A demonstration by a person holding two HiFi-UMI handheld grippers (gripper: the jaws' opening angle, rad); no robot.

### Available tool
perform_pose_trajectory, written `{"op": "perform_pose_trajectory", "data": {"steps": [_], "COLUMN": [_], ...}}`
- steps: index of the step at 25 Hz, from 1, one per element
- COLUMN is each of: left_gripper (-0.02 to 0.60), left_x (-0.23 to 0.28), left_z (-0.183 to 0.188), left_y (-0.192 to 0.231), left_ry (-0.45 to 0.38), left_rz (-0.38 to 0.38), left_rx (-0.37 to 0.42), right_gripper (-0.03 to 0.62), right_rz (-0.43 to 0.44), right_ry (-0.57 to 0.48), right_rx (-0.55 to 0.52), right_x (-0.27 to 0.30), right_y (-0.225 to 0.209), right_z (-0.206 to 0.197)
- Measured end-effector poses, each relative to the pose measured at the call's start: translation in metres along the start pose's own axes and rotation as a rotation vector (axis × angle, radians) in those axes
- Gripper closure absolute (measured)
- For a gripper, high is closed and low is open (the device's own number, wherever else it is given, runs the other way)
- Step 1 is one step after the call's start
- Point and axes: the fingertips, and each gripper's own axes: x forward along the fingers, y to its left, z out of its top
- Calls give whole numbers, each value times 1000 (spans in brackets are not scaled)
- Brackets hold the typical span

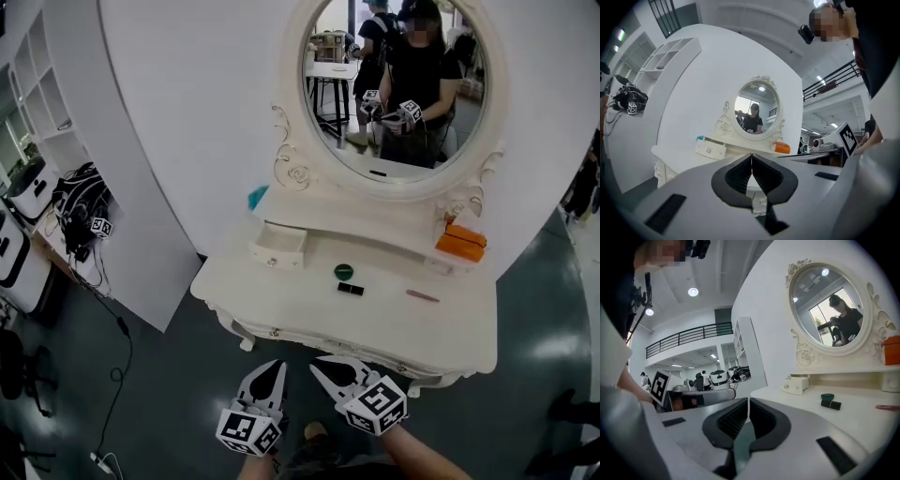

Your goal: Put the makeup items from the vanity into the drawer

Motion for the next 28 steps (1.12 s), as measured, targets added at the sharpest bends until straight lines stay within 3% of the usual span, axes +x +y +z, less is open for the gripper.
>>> {"op": "perform_pose_trajectory", "data": {"steps": [5, 13, 22, 28], "left_gripper": [566, 566, 566, 566], "left_x": [16, 42, 104, 150], "left_z": [3, -21, -15, -15], "left_y": [33, 43, 52, 61], "left_ry": [3, 50, 76, 119], "left_rz": [-14, -61, -145, -202], "left_rx": [-17, -76, -55, -59], "right_gripper": [566, 566, 566, 563], "right_rz": [-18, -88, -153, -192], "right_ry": [23, 102, 161, 316], "right_rx": [-5, 36, -21, -104], "right_x": [29, 35, 63, 71], "right_y": [-13, -51, -104, -145], "right_z": [2, -22, -11, -21]}}
